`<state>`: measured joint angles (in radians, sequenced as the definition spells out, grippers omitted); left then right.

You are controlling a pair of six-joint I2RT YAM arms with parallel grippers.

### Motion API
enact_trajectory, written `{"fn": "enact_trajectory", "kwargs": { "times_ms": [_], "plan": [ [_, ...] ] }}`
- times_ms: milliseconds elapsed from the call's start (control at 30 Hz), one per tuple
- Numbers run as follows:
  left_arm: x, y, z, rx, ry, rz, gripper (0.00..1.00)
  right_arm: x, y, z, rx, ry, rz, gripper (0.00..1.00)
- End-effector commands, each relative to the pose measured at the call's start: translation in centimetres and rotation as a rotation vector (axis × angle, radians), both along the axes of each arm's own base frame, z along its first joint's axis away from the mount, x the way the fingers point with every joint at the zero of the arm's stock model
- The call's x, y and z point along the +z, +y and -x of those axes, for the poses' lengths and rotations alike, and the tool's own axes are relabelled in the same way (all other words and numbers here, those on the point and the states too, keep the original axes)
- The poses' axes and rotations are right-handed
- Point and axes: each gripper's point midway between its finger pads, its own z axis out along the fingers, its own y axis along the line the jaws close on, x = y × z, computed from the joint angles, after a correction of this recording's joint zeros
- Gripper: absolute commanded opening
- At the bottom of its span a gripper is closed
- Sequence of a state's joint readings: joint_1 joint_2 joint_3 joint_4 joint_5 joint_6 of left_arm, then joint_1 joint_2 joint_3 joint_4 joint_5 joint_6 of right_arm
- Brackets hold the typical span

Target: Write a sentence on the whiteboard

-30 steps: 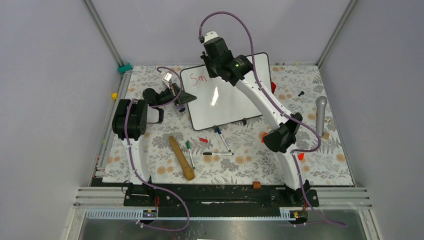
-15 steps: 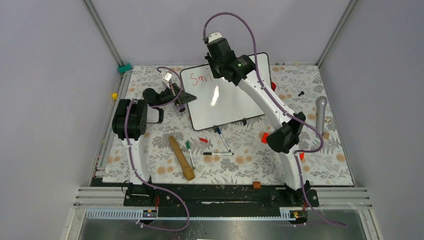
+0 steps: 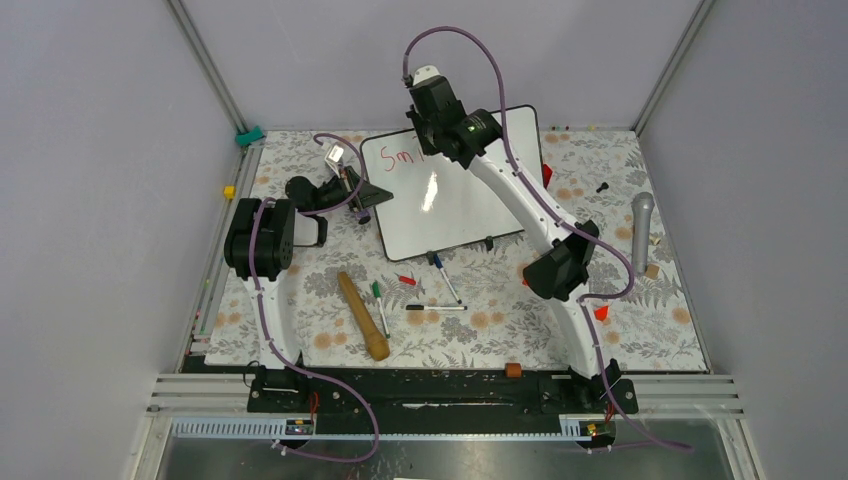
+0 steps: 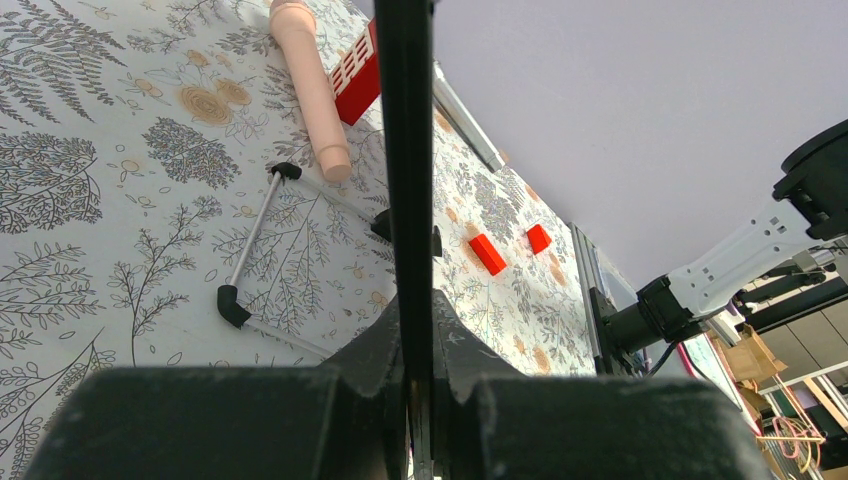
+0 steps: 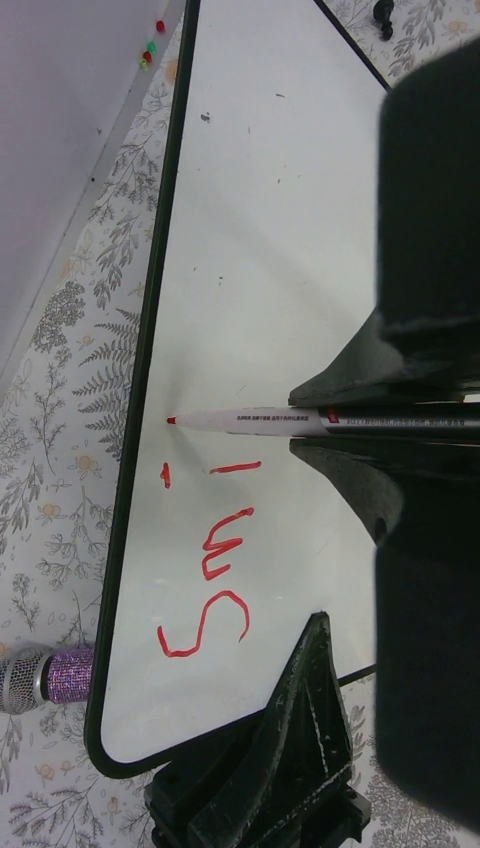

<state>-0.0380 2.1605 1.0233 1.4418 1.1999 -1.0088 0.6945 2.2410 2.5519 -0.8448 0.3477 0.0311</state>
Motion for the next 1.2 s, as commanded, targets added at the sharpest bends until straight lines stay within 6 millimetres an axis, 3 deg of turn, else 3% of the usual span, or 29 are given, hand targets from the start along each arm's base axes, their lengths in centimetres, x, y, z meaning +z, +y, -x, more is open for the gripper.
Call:
{"fn": "enact_trajectory", "kwargs": {
  "times_ms": [0, 267, 667, 767, 1000, 1167],
  "plan": [
    [0.0, -0.6, 2.0, -0.090, -0.095, -0.043, 0.00, 0.7, -0.2, -0.8, -0.008, -0.027, -0.004, 0.00],
    [0.0, -0.6, 2.1, -0.089, -0.099, -0.043, 0.00, -1.7, -0.7, 0.3, -0.012, 0.043, 0.024, 0.00],
    [0.1, -0.6, 2.1, -0.087, -0.102, -0.044, 0.00, -3.3, -1.7, 3.0, 0.006, 0.145, 0.037, 0.00],
    [0.1, -0.6, 2.1, -0.087, -0.102, -0.044, 0.00, -2.8, -1.8, 3.0, 0.002, 0.135, 0.037, 0.00],
    [0.1, -0.6, 2.1, -0.087, -0.100, -0.044, 0.00, 0.9, -1.7, 3.1, 0.027, 0.078, -0.005, 0.00],
    [0.1, -0.6, 2.1, -0.088, -0.100, -0.044, 0.00, 2.0, -2.1, 3.1, 0.021, 0.053, -0.007, 0.00]
  ]
}}
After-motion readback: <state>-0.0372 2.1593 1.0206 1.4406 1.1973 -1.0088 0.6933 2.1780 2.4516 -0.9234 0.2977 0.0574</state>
